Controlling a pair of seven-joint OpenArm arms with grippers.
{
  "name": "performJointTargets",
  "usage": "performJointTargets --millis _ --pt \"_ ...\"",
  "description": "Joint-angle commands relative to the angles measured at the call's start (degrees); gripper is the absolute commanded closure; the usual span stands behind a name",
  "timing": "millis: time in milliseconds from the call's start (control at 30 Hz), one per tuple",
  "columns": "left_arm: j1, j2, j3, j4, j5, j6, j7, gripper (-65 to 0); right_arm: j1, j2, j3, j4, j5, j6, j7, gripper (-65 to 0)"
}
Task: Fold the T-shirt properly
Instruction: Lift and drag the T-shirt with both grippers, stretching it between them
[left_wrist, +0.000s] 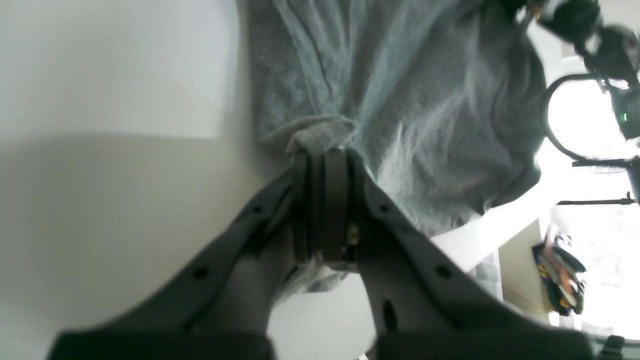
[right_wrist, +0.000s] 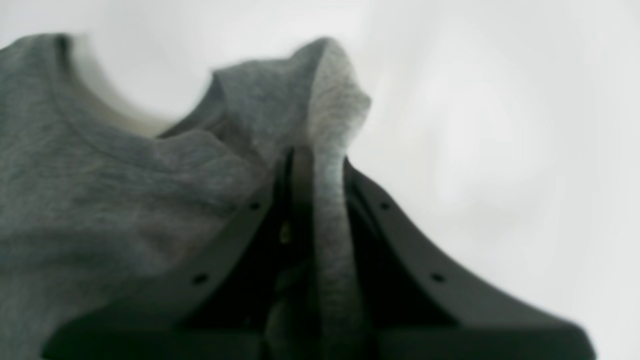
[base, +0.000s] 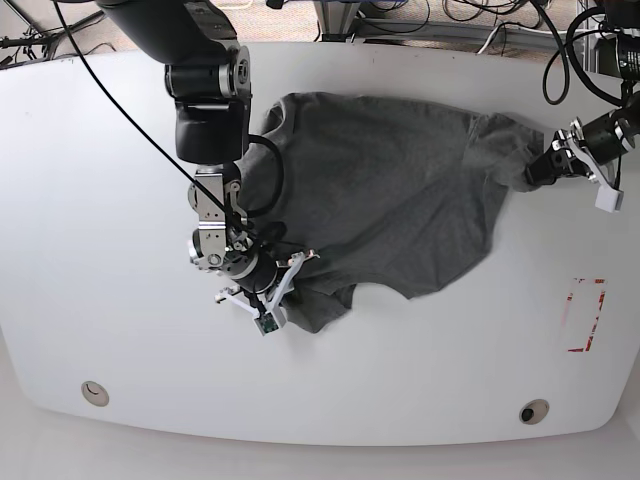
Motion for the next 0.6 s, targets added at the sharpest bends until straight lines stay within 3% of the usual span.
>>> performJointTargets --millis 0,333,567 --pt "-1.84 -1.4 -0.66 0.97 -1.43 -0.42 -0.95 0.0 -0.58 -0.05 0.07 10.32 0.99 0.4 -1.51 0.0" --pt "-9.13 -1.48 -0.66 0.97 -1.43 -0.42 -0.86 0.0 -7.26 0.21 0.07 38.72 0.99 0.58 -13.99 0.0" --pt "-14.67 -1.84 -0.66 0.97 -1.43 -0.42 -0.86 0.0 -5.15 2.32 -1.69 47.25 1.07 0.66 -18.03 0.0"
